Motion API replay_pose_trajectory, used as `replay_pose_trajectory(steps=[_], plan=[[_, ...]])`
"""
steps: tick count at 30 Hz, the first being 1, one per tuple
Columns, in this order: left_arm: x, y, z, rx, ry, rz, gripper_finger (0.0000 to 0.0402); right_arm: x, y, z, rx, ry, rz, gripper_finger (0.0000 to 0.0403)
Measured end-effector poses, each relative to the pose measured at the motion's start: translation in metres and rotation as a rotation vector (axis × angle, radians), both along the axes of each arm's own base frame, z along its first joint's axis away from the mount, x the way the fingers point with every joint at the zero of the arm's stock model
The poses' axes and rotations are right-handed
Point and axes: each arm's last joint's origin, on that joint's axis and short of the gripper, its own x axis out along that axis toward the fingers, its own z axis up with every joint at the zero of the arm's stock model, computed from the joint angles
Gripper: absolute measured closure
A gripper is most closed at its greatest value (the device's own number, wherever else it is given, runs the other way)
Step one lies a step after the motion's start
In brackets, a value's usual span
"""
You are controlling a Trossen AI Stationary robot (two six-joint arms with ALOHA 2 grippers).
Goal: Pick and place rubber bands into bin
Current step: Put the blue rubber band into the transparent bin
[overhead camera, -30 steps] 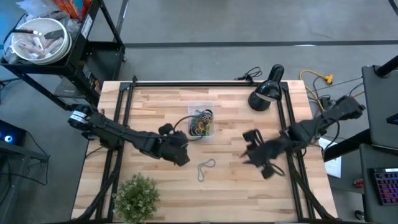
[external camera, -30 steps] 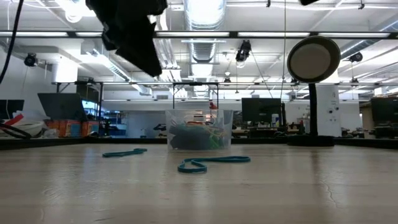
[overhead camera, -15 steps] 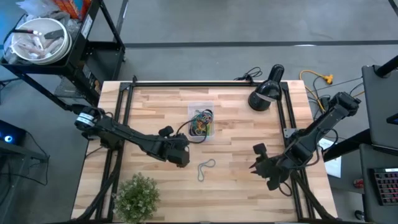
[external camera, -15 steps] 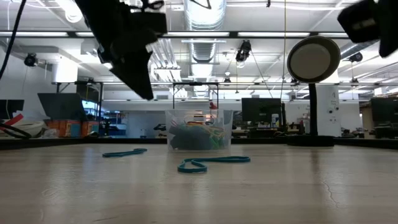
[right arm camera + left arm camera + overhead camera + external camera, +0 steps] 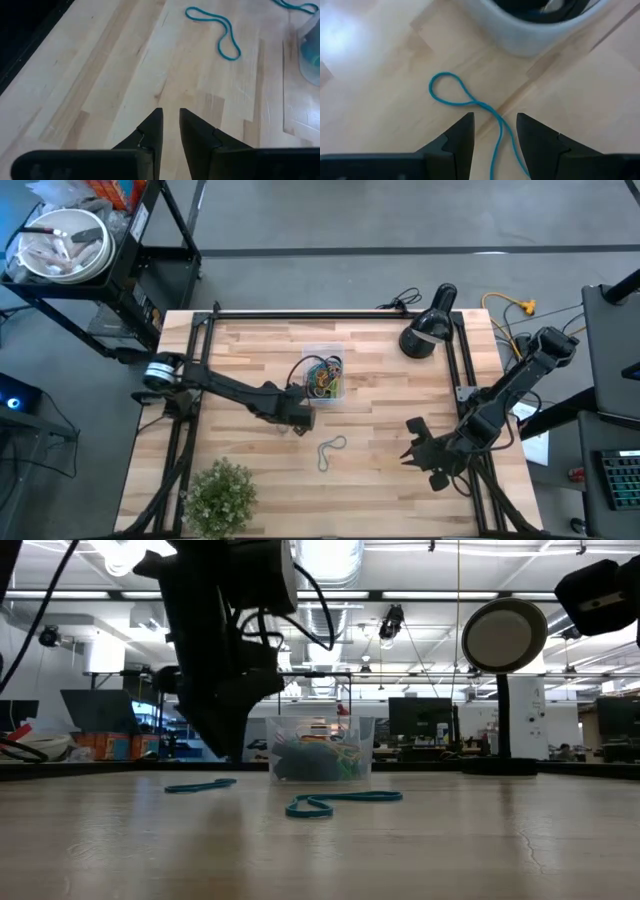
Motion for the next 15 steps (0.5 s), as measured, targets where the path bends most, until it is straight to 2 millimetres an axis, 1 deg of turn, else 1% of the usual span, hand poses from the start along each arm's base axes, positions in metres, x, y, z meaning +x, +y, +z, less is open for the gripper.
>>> replay_pose_trajectory(steps=[2,7,11,15], plan=[[0.0011,0.0013,-0.0041,-0.008,0.014,0.004,0.0270,0.0001,0.0001,0.0001,0.000,-0.001,0.000,0.0346],[0.0016,0.0013,-0.0059,-0.042,0.031,-0.018,0.0265,0.0002,0.0002,0.0002,0.001,-0.003,0.002,0.0346],[0.0032,-0.0005,-0.0061,-0.088,0.031,-0.061,0.0241,0.0003,0.0003,0.0003,0.002,-0.004,0.002,0.0346],[0.0044,0.0006,-0.0059,-0.094,0.023,-0.061,0.0211,0.0005,0.0005,0.0005,0.005,-0.006,0.002,0.0346]])
